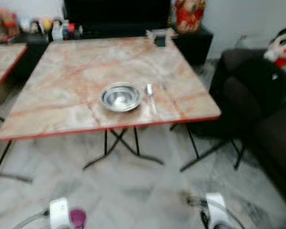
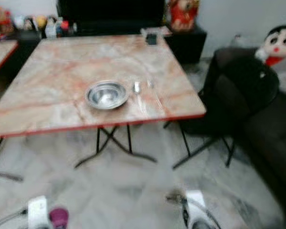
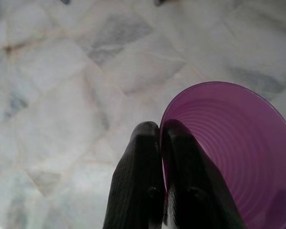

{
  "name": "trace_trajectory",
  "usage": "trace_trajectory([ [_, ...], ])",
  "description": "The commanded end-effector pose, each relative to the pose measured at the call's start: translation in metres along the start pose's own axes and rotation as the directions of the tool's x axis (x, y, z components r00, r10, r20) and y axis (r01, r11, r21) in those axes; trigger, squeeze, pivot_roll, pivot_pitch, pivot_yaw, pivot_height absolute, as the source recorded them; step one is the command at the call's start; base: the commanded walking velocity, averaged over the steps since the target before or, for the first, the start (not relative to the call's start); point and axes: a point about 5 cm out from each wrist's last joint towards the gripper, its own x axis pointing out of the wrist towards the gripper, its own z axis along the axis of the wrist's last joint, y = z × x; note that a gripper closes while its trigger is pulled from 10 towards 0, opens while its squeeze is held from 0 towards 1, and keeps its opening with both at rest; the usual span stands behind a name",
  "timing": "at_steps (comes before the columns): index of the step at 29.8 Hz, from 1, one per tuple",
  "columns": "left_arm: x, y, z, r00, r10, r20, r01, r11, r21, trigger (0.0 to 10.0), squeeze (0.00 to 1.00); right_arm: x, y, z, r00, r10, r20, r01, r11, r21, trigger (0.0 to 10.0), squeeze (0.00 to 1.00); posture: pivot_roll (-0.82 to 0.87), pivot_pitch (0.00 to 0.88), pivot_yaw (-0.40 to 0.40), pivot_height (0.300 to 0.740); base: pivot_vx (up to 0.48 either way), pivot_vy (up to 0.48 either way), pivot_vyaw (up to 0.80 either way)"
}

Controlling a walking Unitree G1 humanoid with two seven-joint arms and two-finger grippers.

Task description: Setting the table

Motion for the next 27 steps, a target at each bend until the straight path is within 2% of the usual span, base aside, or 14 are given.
trace_trajectory([
  [1,0.0001,0.0161,-0.0026,0.999,0.049,-0.008,-0.049,0.999,-0.010,10.0,0.00,0.0002,0.0092,0.0005,1.000,0.025,0.004,-0.025,1.000,0.017,10.0,0.00,-0.04,0.000,0.007,0.732,0.000,0.000,0.00],
  [7,0.0001,0.0179,-0.0024,0.997,0.070,-0.009,-0.071,0.997,-0.005,10.0,0.00,0.0003,0.0106,0.0013,0.999,0.037,0.009,-0.037,0.999,-0.002,10.0,0.00,-0.04,0.000,0.009,0.732,0.126,0.000,0.00],
  [10,0.0010,0.0178,0.0009,0.998,0.069,0.002,-0.069,0.998,-0.008,10.0,0.00,0.0002,0.0128,0.0023,0.999,0.046,0.018,-0.046,0.999,-0.024,10.0,0.00,-0.04,0.000,0.010,0.732,0.296,0.000,0.80],
  [12,0.0014,0.0179,0.0026,0.998,0.070,0.007,-0.069,0.998,-0.009,10.0,0.00,0.0003,0.0137,0.0021,0.999,0.046,0.016,-0.046,0.999,-0.007,10.0,0.00,-0.04,0.000,0.012,0.732,0.300,0.000,0.80],
  [27,0.0018,0.0196,0.0041,0.997,0.074,0.010,-0.074,0.997,-0.004,10.0,0.00,-0.0003,0.0161,-0.0013,0.999,0.049,-0.001,-0.049,0.999,0.005,10.0,0.00,-0.04,0.000,0.023,0.732,0.323,0.000,0.00],
])
